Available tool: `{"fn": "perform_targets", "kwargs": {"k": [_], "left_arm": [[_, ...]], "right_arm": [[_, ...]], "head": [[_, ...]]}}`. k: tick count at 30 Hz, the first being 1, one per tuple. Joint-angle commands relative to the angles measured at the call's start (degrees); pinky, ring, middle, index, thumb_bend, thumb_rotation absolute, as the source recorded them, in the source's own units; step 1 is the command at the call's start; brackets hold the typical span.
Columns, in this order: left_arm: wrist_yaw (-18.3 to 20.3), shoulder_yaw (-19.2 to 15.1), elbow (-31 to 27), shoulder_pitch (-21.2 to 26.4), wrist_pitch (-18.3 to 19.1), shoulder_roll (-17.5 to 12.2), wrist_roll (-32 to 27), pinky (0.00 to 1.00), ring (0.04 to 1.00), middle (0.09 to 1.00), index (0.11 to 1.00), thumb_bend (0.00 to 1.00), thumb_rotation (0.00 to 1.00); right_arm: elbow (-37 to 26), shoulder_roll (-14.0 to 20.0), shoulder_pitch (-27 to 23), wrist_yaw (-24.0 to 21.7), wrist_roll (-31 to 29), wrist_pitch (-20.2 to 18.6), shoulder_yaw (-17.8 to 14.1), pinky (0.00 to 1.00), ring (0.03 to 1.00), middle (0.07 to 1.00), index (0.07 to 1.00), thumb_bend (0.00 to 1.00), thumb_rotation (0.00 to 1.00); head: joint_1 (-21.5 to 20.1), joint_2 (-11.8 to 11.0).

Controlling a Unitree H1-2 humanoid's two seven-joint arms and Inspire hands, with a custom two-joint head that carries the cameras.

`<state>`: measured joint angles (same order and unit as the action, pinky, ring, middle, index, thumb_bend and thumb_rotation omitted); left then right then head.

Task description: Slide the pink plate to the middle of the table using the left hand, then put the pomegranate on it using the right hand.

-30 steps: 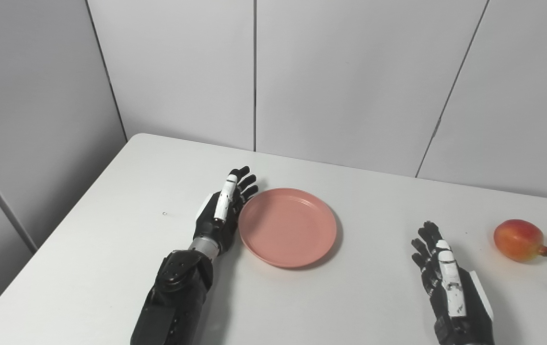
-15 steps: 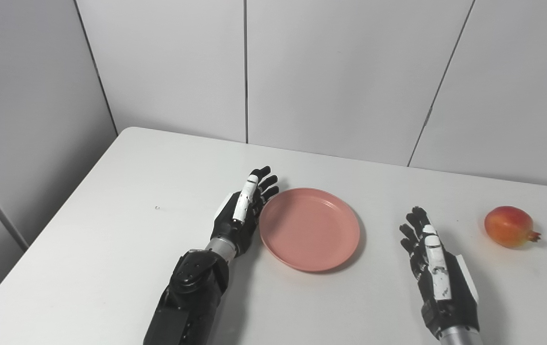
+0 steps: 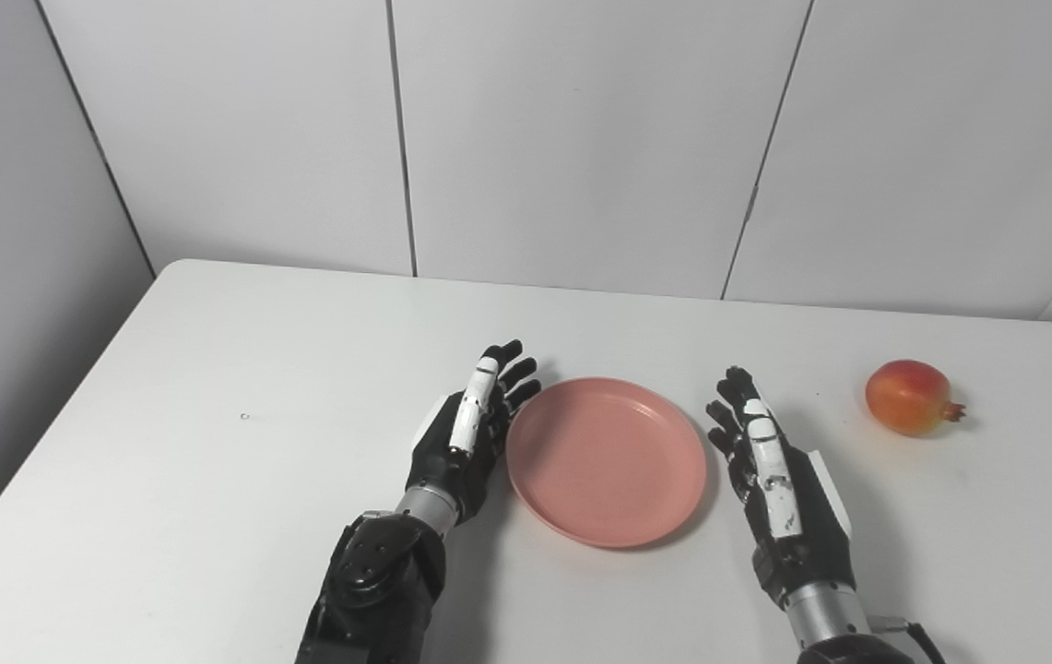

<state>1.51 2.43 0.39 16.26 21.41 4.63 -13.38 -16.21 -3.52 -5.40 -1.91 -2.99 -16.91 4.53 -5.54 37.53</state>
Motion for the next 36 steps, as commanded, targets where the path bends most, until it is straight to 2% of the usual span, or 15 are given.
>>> {"fn": "perform_targets", "kwargs": {"k": [1, 15, 26, 30, 34, 36], "left_arm": [[0.9, 0.1, -1.7, 0.4, -1.4, 0.4, 0.2, 0.93, 0.934, 0.944, 0.934, 0.42, 1.00], [0.7, -1.1, -1.6, -0.7, -4.2, -0.3, 2.0, 0.92, 0.924, 0.936, 0.923, 0.43, 1.00], [1.9, -3.3, -0.7, -1.7, -6.0, -1.6, 0.9, 0.94, 0.930, 0.943, 0.933, 0.42, 1.00], [2.3, -4.2, -0.3, -1.9, -6.7, -1.6, 0.4, 0.94, 0.923, 0.934, 0.925, 0.42, 1.00], [3.1, -4.7, 0.5, -2.2, -7.8, -2.0, 0.0, 0.94, 0.925, 0.934, 0.922, 0.42, 1.00], [3.6, -4.8, 1.0, -2.3, -8.4, -2.4, -0.1, 0.95, 0.927, 0.936, 0.926, 0.42, 1.00]], "right_arm": [[-1.0, -0.6, -1.9, 0.0, -0.1, 1.0, 0.1, 0.98, 0.956, 0.969, 0.963, 0.34, 1.00], [-1.3, -0.5, -2.2, 0.7, 1.1, 1.3, -0.1, 0.97, 0.959, 0.972, 0.964, 0.35, 1.00], [-3.3, -0.3, -4.4, 2.0, 2.3, 1.0, -1.2, 0.94, 0.938, 0.949, 0.940, 0.36, 1.00], [-4.4, 0.3, -5.5, 2.3, 2.8, 0.3, -1.8, 0.93, 0.939, 0.944, 0.935, 0.39, 1.00], [-5.3, 1.5, -7.0, 2.7, 4.3, -0.7, -2.2, 0.93, 0.929, 0.936, 0.925, 0.49, 1.00], [-5.7, 2.7, -7.9, 3.2, 7.1, -0.3, -2.2, 0.91, 0.922, 0.927, 0.908, 0.51, 1.00]], "head": [[-0.2, 0.0], [-3.9, -0.2], [-10.9, -1.3], [-12.9, -1.9], [-14.7, -2.8], [-15.4, -3.1]]}}
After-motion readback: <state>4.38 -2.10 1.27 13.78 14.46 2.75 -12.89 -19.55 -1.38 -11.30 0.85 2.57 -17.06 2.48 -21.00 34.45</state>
